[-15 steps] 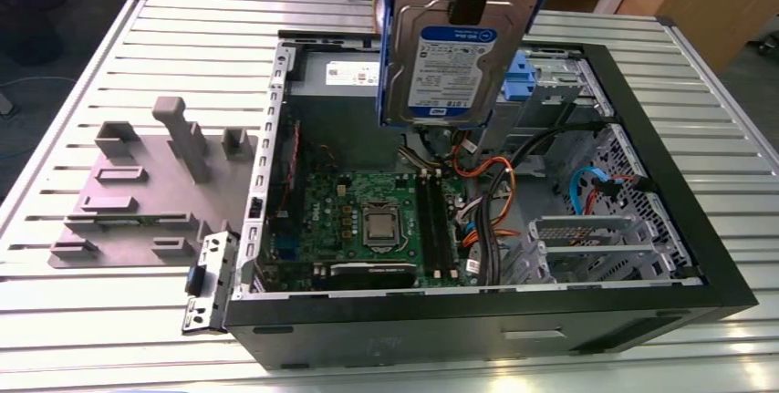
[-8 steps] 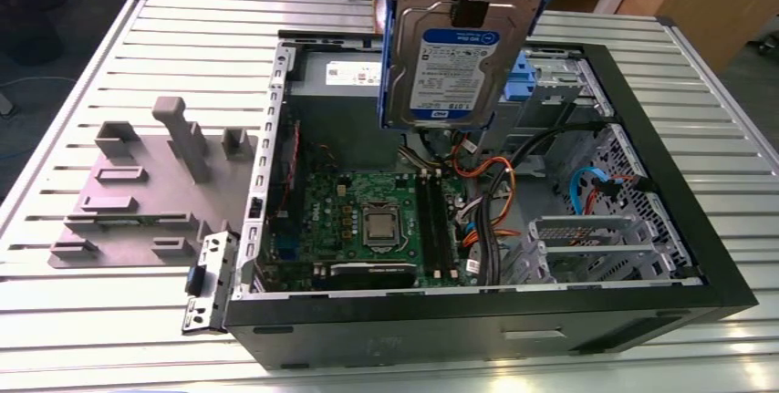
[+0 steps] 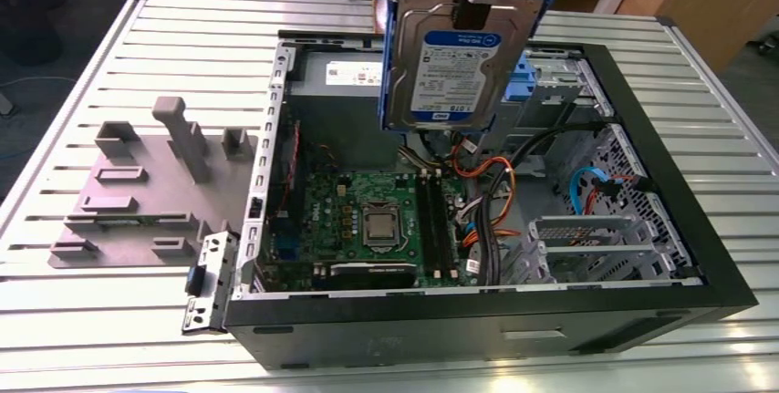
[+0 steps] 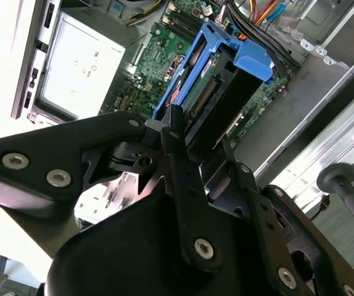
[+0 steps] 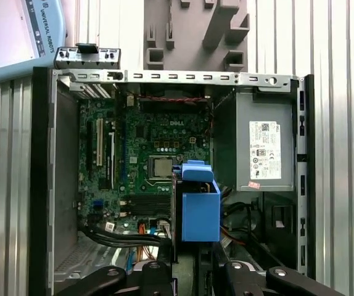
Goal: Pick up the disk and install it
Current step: 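Pick up the disk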
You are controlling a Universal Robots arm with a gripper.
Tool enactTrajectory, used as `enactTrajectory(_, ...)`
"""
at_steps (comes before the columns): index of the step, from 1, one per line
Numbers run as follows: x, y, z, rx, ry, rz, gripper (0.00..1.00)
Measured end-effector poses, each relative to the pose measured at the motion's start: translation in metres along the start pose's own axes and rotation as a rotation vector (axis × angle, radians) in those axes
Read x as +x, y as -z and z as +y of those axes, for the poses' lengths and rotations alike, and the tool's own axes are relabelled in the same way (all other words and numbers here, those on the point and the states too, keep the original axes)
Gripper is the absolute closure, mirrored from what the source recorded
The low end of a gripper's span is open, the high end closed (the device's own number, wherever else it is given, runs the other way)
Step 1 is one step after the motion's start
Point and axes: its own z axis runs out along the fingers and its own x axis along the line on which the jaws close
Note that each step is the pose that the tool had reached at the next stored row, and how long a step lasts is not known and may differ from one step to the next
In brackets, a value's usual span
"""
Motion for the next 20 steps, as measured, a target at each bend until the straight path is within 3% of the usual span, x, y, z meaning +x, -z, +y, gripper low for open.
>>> enactTrajectory(20,0.0224,0.0012,-0.0071,0.0,0.0,-0.0001,0.65)
